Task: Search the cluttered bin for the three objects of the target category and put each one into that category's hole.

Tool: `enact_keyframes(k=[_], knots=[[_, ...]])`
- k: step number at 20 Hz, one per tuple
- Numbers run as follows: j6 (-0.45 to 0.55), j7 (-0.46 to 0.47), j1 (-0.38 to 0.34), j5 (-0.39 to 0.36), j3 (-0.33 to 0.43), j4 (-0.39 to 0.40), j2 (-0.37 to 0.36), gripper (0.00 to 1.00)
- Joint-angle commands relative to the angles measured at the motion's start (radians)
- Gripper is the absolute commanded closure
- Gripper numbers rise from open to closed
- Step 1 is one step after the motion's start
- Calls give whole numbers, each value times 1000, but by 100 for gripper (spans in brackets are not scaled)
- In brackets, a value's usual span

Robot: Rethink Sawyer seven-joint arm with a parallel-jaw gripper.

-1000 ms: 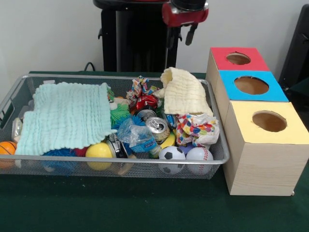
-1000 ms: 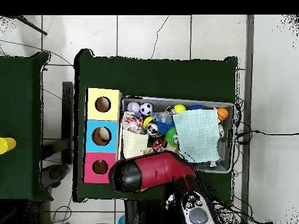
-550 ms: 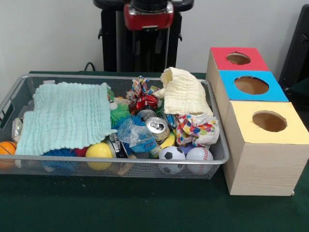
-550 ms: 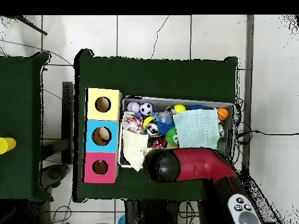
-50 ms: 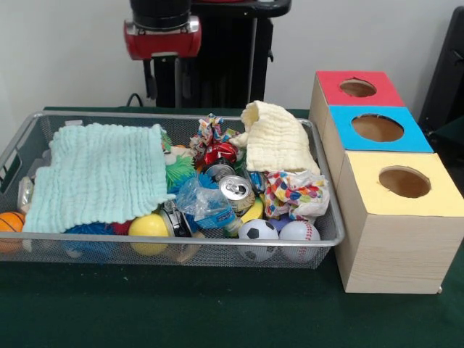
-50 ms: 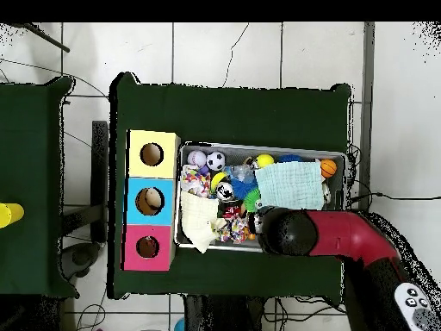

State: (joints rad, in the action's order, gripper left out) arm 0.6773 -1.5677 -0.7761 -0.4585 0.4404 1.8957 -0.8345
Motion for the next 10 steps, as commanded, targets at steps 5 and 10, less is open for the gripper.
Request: enact_keyframes(k=[5,10], knots=[[-25,261,-46,-136,182,-142,122,0],[7,287,-63,-153,225,-154,126,0]])
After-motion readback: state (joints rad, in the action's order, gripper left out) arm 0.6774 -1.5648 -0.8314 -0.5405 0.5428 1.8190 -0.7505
